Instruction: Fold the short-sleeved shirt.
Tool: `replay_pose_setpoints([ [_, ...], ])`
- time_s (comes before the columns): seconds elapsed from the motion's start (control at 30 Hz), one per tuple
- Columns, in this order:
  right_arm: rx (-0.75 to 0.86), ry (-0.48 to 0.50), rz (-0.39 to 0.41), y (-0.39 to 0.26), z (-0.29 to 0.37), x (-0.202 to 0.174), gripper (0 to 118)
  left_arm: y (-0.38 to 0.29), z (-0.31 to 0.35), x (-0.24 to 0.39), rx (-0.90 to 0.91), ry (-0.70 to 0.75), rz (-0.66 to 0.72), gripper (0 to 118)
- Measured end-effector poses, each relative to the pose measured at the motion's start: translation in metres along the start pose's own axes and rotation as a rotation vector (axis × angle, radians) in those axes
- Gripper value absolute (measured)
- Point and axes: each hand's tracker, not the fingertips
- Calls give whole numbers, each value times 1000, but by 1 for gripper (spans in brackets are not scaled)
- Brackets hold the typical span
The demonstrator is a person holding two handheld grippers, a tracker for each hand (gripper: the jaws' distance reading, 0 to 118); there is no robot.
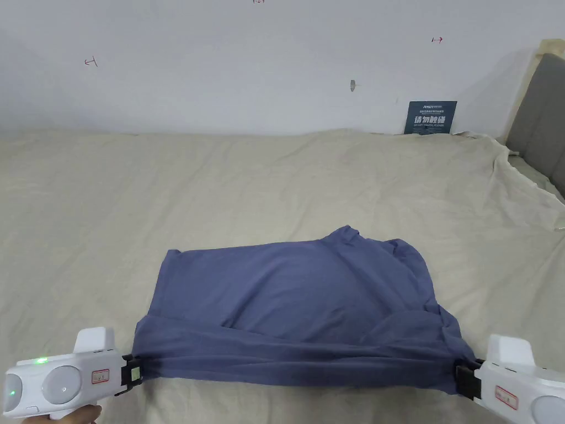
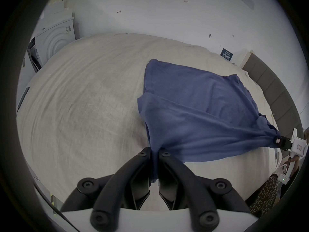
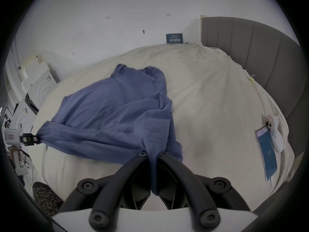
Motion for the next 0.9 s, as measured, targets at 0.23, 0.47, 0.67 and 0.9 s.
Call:
replay_pose_setpoints([
  [0.23,-13,50,-10,-32,58,3,2,-41,45,-15,-8,-16,-12,5],
  [0.47,-138,-10,-5,-84,37,5,2,-95,32,-24,-96,22,-41,5],
  [0.67,-187,-60,-75,-109,4,13,2,-111,12,-20,-104,64,-34,6],
  [0.9,-158,-73,-114,-96,24,5,14,-103,25,-16,-100,85,49,40],
])
